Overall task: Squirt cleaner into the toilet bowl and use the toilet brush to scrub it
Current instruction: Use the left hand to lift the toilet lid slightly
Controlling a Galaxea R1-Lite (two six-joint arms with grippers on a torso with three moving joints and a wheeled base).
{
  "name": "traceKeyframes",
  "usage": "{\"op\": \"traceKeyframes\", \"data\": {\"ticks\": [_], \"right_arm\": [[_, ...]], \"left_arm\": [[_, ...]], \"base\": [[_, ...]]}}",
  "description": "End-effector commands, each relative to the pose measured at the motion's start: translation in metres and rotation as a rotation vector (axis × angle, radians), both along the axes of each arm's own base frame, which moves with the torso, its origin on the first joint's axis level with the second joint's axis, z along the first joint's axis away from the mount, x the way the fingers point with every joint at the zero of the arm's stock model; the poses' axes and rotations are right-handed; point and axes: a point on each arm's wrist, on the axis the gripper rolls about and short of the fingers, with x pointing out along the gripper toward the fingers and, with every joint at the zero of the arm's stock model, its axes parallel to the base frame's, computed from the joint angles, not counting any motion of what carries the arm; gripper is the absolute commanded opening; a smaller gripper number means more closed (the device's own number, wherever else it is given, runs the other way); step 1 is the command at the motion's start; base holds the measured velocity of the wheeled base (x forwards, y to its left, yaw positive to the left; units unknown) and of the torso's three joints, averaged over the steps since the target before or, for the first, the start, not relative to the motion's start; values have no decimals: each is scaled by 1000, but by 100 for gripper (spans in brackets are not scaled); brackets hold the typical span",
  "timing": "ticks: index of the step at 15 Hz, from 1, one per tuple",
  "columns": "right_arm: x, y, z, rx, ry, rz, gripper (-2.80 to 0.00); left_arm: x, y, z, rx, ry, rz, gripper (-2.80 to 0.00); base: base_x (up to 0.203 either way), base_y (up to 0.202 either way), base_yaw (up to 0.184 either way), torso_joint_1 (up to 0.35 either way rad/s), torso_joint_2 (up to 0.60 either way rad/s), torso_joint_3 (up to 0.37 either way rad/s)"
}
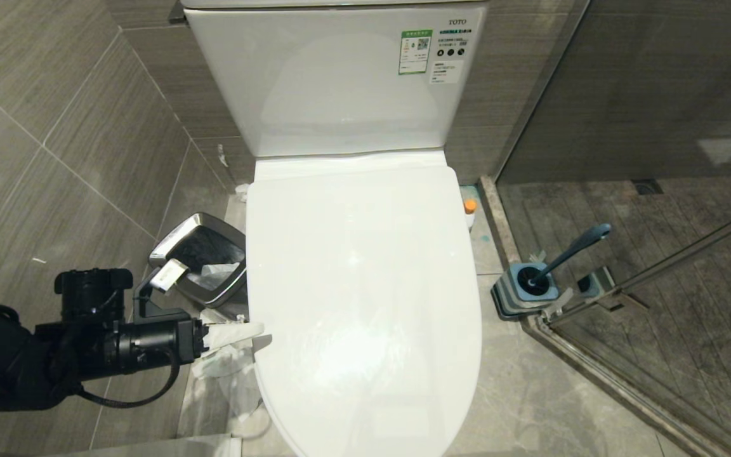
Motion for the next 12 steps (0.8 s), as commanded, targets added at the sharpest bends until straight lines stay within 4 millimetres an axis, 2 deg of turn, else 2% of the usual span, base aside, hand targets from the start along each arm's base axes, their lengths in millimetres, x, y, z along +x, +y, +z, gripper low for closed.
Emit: {"op": "traceKeyframes", "data": {"ticks": [1, 7, 12], "right_arm": [[0, 0, 0, -1, 0, 0, -280], [0, 0, 0, -1, 0, 0, -280], [0, 0, 0, -1, 0, 0, -280]], "left_arm": [[-3, 0, -5, 5, 27, 11, 0], [-14, 2, -17, 2, 171, 26, 0], [-19, -3, -20, 24, 154, -2, 0]], "base": [[0, 0, 0, 0, 0, 0], [0, 0, 0, 0, 0, 0], [0, 0, 0, 0, 0, 0]]}}
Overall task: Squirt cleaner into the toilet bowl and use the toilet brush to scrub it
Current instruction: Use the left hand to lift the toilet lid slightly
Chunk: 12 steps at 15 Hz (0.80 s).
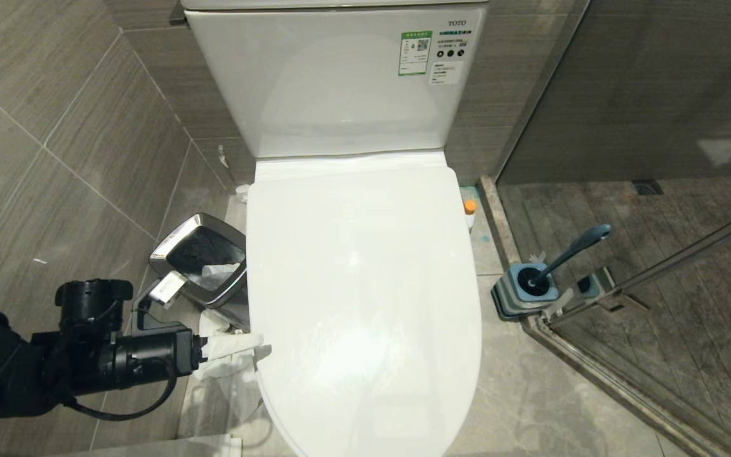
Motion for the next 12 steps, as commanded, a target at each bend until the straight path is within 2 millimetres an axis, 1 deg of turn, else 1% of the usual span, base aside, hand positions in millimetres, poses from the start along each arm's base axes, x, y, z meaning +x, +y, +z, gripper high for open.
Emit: {"op": "traceKeyframes", "data": {"ticks": [1, 8, 12], "right_arm": [[0, 0, 0, -1, 0, 1, -280], [0, 0, 0, -1, 0, 1, -280], [0, 0, 0, 1, 0, 1, -280]], "left_arm": [[-4, -4, -5, 8, -1, -26, 0], [-5, -6, -7, 42, -26, -26, 0], [-6, -15, -4, 44, -42, -56, 0]], "base": [[0, 0, 0, 0, 0, 0], [0, 0, 0, 0, 0, 0], [0, 0, 0, 0, 0, 0]]}}
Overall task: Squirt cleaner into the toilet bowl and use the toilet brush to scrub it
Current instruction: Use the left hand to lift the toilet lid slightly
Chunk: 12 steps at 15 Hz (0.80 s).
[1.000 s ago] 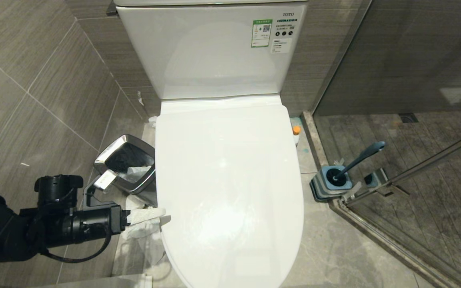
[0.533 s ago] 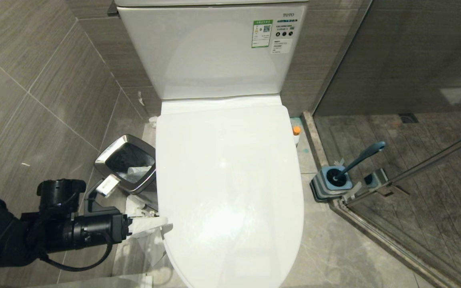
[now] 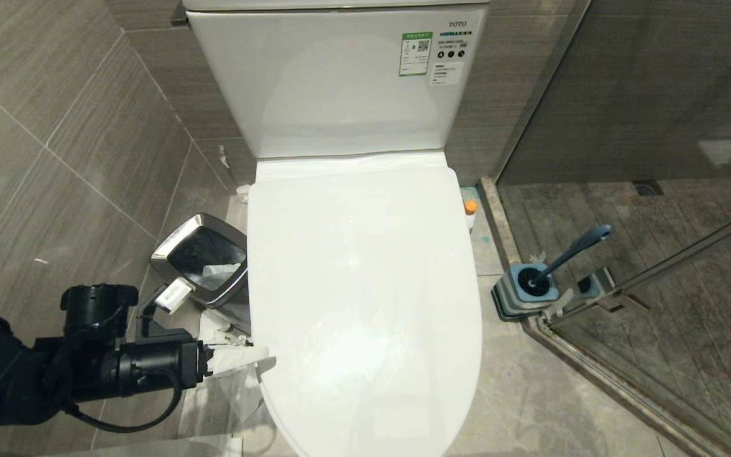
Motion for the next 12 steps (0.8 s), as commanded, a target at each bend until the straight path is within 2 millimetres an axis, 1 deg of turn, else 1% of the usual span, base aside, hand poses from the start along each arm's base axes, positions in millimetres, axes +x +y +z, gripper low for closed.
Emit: {"op": "traceKeyframes", "data": {"ticks": [1, 9, 11, 12], "right_arm": [[0, 0, 0, 0, -1, 0, -280], [0, 0, 0, -1, -2, 0, -280], [0, 0, 0, 0, -1, 0, -280], [0, 0, 0, -1, -1, 0, -280]], "left_arm": [[1, -6, 1, -5, -9, -27, 0], [-1, -13, 5, -23, -6, -57, 0], [-2, -13, 11, -83, 2, -95, 0], [-4, -11, 18, -132, 6, -121, 0]], "base": [[0, 0, 0, 0, 0, 0], [0, 0, 0, 0, 0, 0], [0, 0, 0, 0, 0, 0], [0, 0, 0, 0, 0, 0]]}}
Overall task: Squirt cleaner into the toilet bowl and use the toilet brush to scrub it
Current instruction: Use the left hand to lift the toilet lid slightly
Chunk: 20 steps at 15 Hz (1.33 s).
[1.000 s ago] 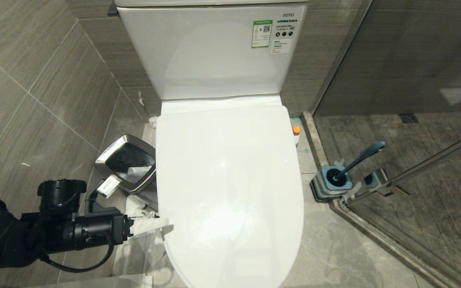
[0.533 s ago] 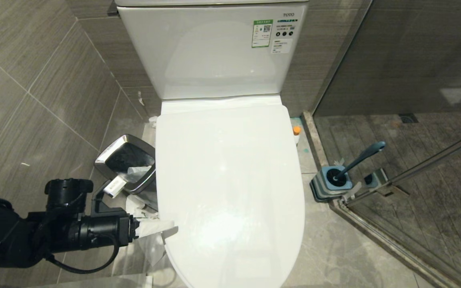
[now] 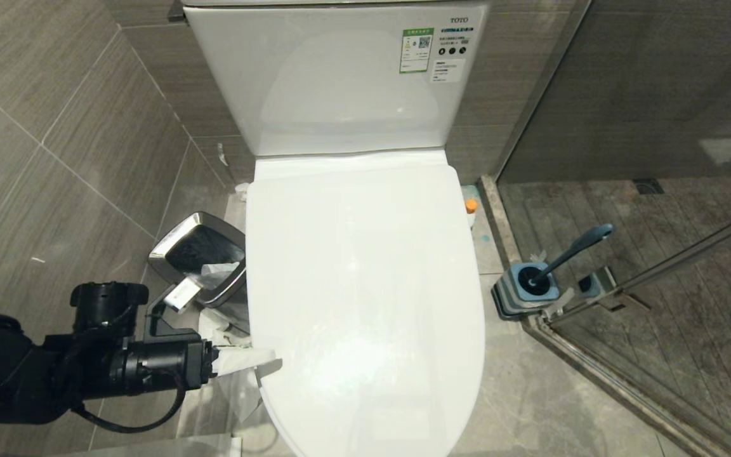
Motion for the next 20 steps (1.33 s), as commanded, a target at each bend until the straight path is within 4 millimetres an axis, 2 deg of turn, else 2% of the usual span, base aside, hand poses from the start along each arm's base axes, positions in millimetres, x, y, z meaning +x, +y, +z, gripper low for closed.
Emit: {"op": "traceKeyframes", "data": {"ticks": [1, 13, 17, 20], "right_arm": [[0, 0, 0, -1, -1, 1, -280], [0, 0, 0, 0, -1, 1, -280], [0, 0, 0, -1, -1, 1, -280], [0, 0, 0, -1, -1, 1, -280]], "left_arm": [[-3, 6, 16, -96, -16, -56, 0], [-17, 5, 43, -146, -4, -70, 0], [-27, -2, 62, -154, -38, -97, 0], [-33, -2, 83, -187, 10, -75, 0]], "base": [[0, 0, 0, 0, 0, 0], [0, 0, 0, 0, 0, 0], [0, 0, 0, 0, 0, 0], [0, 0, 0, 0, 0, 0]]}}
